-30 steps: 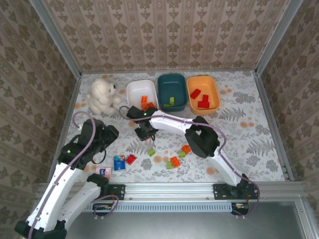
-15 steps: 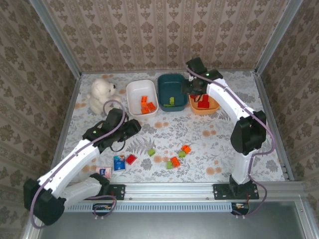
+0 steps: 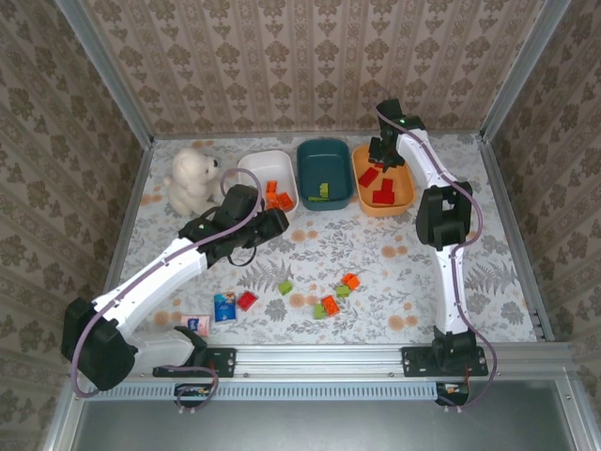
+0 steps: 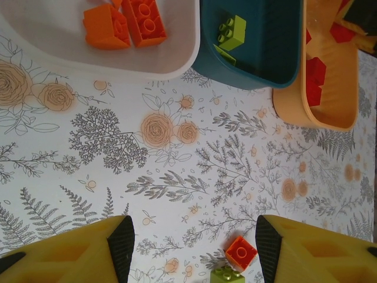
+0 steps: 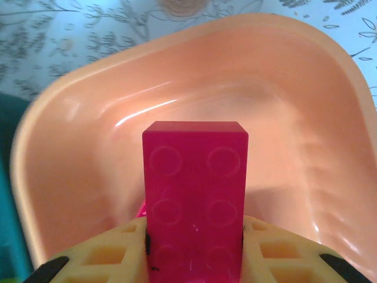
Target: Sort the legos into containers by color
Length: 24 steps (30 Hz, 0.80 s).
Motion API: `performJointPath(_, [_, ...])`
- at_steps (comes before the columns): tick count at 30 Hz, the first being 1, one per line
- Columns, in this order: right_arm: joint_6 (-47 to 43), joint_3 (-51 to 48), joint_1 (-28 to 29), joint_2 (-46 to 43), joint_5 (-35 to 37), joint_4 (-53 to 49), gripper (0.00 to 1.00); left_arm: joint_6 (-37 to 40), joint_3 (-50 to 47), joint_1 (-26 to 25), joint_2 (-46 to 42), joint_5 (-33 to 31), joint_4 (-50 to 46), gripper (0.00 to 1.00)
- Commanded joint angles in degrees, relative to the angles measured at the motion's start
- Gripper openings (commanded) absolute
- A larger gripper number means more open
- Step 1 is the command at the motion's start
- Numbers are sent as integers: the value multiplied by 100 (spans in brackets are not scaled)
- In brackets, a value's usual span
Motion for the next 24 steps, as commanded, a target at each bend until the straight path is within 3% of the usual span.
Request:
performJointPath(1, [-19, 285, -56, 234, 255, -407, 33, 84, 159, -26, -56, -103, -76, 60])
performJointPath(9, [37, 380, -87, 538, 224, -413, 41, 106, 182, -24, -74, -205, -187, 60])
performJointPath(14, [9, 511, -83, 425, 186, -524, 61, 221, 265, -32, 54, -111, -213, 60])
performJointPath(17, [-25, 511, -57, 91, 190, -477, 67, 391, 336, -28, 142, 6, -217, 60])
performJointPath(21, [-29, 409, 53, -655, 193, -415, 67, 960, 595, -129, 471, 250, -304, 61])
performJointPath(24, [56, -518, 246, -1650, 37, 93, 67, 1587, 882, -335, 898, 425, -456, 61])
